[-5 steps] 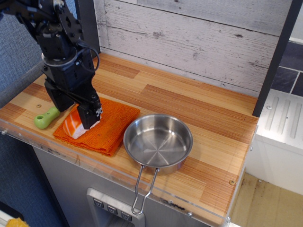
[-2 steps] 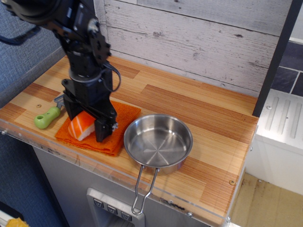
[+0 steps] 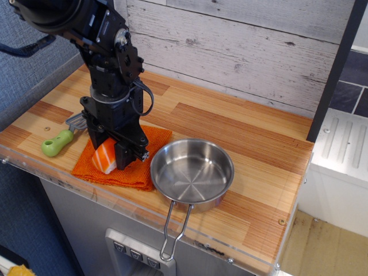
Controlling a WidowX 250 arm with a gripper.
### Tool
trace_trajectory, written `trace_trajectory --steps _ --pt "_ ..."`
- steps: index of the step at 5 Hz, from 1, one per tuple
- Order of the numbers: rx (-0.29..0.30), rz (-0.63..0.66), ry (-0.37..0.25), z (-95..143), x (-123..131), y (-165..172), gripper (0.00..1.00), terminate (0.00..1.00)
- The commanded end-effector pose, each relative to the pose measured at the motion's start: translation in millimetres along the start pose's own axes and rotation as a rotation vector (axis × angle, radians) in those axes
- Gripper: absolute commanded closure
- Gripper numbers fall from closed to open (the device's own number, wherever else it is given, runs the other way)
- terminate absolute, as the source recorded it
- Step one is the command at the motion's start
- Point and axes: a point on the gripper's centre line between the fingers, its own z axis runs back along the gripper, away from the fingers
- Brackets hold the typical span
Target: Move the bread to the back right counter corner.
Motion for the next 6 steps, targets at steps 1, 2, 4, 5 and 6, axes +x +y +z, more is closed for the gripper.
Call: trace_trajectory --steps 1,2,4,5,6 --pt "0.014 -0.013 -0.057 22 -2 1 1.00 0.00" --pt "0.042 -0.002 -0.130 52 -1 4 1.00 0.00" --pt "0.029 -0.022 -0.241 83 38 -18 1.00 0.00" --pt "-0.022 -0.051 -0.281 85 75 -43 1.00 0.00" --pt "-0.070 -0.065 -0.316 89 113 -71 1.00 0.00"
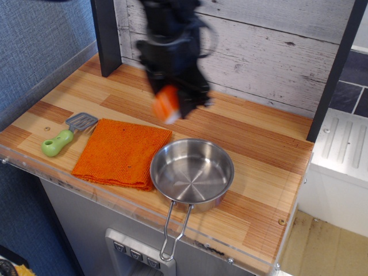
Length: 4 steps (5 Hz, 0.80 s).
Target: Move the bread to the back right counter corner.
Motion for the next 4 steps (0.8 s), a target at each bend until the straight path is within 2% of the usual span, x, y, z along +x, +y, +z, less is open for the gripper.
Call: trace_trajectory --steps 1,2,4 --pt "-0.046 -0.037 -0.089 2 66 -47 1.00 0.00" --pt "-0.063 -0.057 -0.073 -12 76 -65 1.00 0.00" --pt "-0.073 -0.047 0.020 -49 55 -74 1.00 0.00"
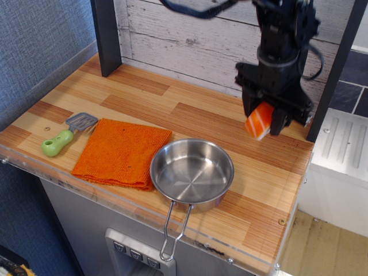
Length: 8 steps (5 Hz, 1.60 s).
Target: Move the bread to the back right counter corner.
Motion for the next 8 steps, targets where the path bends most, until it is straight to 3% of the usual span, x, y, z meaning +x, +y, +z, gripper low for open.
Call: trace_trajectory --steps 1,2,3,6,8 --pt "-0.034 0.015 0.007 -13 -9 -6 1.00 0.00" --pt "-0.060 0.019 0.022 -20 -7 -12 1.00 0.00" --pt "-0.068 0.018 0.032 -20 -5 -17 0.00 0.00" --pt "-0.077 0.000 0.001 -1 -1 -14 0.00 0.00" --pt "-0.062 -0.002 -0.070 48 -1 -11 0.00 0.00"
